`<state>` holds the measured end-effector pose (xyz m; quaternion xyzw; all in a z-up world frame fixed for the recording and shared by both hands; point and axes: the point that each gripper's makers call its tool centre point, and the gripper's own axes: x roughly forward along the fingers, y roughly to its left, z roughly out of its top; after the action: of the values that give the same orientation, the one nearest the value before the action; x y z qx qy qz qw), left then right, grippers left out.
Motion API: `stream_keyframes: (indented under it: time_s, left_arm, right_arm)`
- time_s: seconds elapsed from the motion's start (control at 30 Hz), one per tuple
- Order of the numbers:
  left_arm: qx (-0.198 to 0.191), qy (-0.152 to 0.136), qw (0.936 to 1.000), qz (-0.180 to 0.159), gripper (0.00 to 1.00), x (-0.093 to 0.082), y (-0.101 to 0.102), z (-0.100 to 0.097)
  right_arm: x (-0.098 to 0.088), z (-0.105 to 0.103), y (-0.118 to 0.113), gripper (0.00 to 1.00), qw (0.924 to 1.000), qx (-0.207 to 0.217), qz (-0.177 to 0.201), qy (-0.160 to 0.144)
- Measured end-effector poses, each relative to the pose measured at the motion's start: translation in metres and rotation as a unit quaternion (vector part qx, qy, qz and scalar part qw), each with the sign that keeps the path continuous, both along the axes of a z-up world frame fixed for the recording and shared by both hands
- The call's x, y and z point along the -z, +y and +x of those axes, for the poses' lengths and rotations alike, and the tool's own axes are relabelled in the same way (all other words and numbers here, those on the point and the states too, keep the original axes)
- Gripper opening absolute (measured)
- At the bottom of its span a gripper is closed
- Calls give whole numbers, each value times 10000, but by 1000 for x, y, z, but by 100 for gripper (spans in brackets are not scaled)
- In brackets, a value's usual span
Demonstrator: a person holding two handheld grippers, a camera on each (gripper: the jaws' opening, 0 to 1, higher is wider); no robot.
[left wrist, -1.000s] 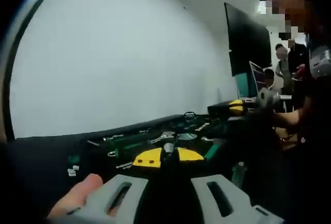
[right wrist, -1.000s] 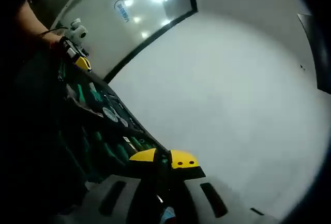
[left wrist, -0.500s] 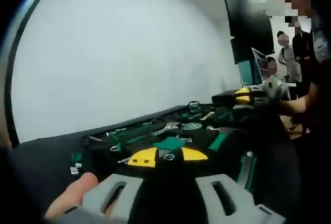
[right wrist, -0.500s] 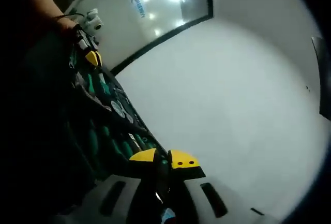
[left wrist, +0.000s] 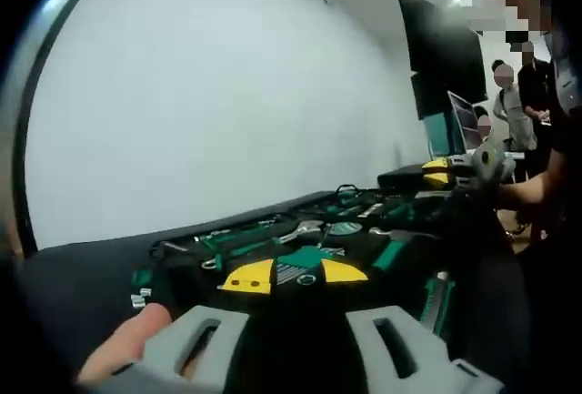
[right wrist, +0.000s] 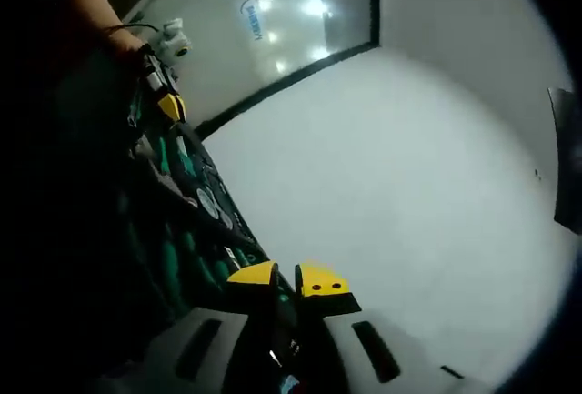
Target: Pick up the tools and put them into their designated positions in the toolbox.
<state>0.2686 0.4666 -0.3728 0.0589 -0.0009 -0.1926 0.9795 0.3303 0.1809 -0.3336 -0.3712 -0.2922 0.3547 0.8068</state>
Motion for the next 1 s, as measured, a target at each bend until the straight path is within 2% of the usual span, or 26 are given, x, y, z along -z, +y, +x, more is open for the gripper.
stream_keyframes:
  time_s: [0.1, 0.2, 0.4, 0.7, 1.0]
  left_arm:
    - [24, 13, 10000, 40, 13, 1, -4, -2]
    - [27, 47, 10000, 78, 13, 3, -5, -2]
    - [-50, 65, 10000, -24, 13, 2, 1, 0]
    - [-168, 120, 9996, -213, 13, 1, 5, 1]
    - [-297, 255, 9986, -369, 13, 3, 7, 3]
  right_arm:
    - [6, -6, 7, 5, 9993, -45, -290, -234]
    - [2, -8, 6, 5, 9991, -33, -247, -339]
    - [0, -6, 3, 5, 9995, 21, -182, -263]
    - [-5, -4, -3, 6, 9995, 58, -70, -301]
    - [-18, 2, -18, 6, 9990, -7, 450, -27]
